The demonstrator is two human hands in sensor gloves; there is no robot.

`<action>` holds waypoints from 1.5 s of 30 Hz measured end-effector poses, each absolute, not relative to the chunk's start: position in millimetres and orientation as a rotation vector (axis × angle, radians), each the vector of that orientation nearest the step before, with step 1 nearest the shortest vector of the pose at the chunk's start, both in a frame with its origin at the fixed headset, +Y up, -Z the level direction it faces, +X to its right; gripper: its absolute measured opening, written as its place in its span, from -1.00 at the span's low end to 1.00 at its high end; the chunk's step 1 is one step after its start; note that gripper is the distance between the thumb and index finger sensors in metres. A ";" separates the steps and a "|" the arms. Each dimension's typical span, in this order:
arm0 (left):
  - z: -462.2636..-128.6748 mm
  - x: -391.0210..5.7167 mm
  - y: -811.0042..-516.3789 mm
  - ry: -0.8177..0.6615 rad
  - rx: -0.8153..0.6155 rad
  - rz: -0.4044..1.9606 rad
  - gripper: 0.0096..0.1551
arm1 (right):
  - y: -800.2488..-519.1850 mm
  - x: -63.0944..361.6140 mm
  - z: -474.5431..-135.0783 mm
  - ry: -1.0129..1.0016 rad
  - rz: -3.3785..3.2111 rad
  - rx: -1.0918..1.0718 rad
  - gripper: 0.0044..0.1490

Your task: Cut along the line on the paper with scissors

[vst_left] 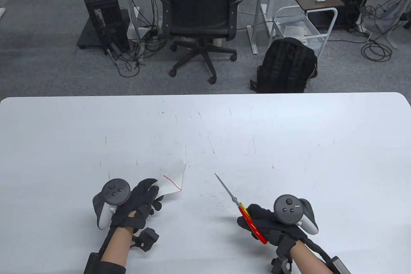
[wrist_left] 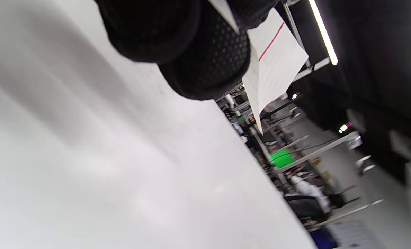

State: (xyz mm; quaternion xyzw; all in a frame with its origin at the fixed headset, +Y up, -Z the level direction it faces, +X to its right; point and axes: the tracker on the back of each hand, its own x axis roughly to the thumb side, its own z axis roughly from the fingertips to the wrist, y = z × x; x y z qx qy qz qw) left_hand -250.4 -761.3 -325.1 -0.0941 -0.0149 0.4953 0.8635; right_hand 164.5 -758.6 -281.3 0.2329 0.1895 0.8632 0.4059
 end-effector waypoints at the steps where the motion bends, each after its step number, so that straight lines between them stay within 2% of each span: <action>1: -325.2 -248.5 -762.6 -0.068 -0.189 1.106 -0.58 | -759.2 162.8 -280.8 0.523 2.170 0.591 -0.13; 4: -324.5 -240.5 -763.0 -0.123 -0.227 1.173 -0.58 | -764.9 157.0 -278.4 0.729 2.123 0.663 -0.12; 8: -322.5 -228.3 -761.6 -0.209 -0.241 1.155 -0.57 | -767.3 150.4 -275.7 0.773 2.138 0.730 -0.12; 19: -317.6 -209.6 -762.0 -0.273 -0.300 1.162 -0.56 | -768.3 147.7 -274.1 0.778 2.150 0.724 -0.12; 23: -318.2 -212.4 -760.4 -0.219 -0.244 1.110 -0.56 | -768.5 148.4 -274.7 0.776 2.178 0.702 -0.12; 26: -319.5 -214.1 -764.2 -0.185 -0.232 1.171 -0.56 | -772.1 153.3 -277.7 0.776 2.208 0.651 -0.12; 45: -315.9 -199.7 -763.5 -0.309 -0.301 1.190 -0.56 | -776.3 148.7 -276.9 0.809 2.039 0.693 -0.12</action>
